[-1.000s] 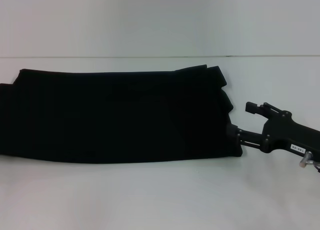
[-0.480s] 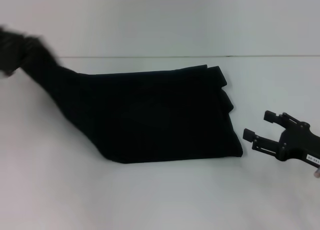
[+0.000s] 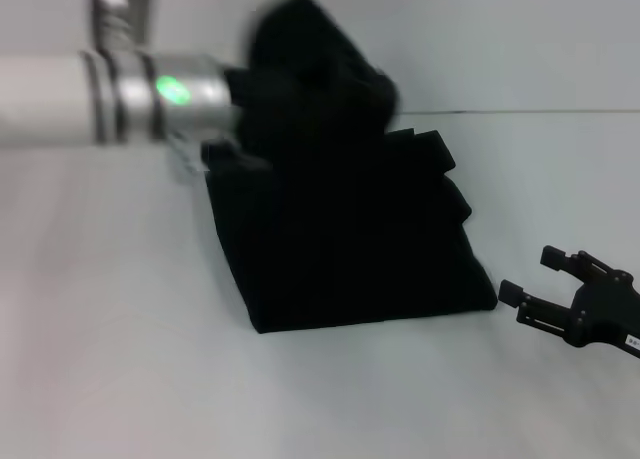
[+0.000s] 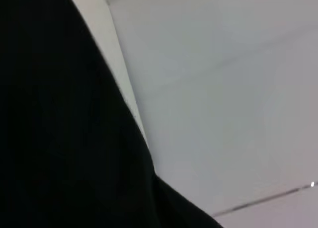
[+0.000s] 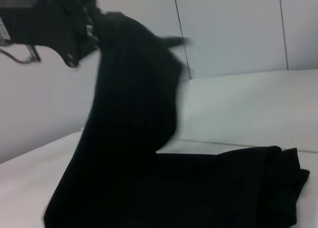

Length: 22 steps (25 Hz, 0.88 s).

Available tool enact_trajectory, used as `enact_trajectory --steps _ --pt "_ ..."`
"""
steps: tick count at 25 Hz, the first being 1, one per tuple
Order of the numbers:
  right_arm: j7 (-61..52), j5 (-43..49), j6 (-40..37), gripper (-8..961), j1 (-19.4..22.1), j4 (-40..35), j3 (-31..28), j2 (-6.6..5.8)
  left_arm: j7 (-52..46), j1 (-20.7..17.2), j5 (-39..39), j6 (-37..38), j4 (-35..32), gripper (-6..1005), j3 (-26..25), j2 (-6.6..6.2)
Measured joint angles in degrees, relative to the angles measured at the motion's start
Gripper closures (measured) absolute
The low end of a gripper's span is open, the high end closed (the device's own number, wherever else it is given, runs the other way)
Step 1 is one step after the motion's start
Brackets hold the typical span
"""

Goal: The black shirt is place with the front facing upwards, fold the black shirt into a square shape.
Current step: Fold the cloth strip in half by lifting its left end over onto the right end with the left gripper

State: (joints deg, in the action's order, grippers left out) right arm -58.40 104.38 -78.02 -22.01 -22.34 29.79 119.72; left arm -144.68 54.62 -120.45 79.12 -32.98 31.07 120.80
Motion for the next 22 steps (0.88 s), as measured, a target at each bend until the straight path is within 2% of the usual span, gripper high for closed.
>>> enact_trajectory --steps 1,3,4,6,9,15,22 --pt "-0.03 0.11 0.01 9 0.03 0.17 0.01 -0.02 0.68 0.08 0.12 -1.67 0.53 941 1.52 1.90" --pt "-0.04 0.27 0.13 9 0.04 0.54 0.20 0.03 3.81 -0.12 1.92 -5.48 4.10 940 3.19 3.42" --pt "-0.02 0.30 0.22 9 0.04 0.82 0.24 0.06 6.98 0.03 4.00 -7.87 8.33 939 3.73 3.60" --pt "0.09 0.32 0.66 9 -0.13 1.78 0.36 0.07 13.09 0.37 7.59 -11.32 16.51 937 3.92 3.53" --pt "0.09 0.30 3.24 9 -0.95 2.66 0.45 0.09 18.88 0.35 9.92 -13.85 23.70 935 3.74 3.83" --pt "0.05 -0.11 9.38 9 -5.13 4.81 0.06 0.24 19.53 -0.59 10.57 -10.42 22.70 931 3.74 3.43" --pt "4.23 -0.34 20.34 9 -14.74 10.05 0.20 0.51 19.30 -1.14 10.65 -7.57 21.36 926 3.88 3.33"
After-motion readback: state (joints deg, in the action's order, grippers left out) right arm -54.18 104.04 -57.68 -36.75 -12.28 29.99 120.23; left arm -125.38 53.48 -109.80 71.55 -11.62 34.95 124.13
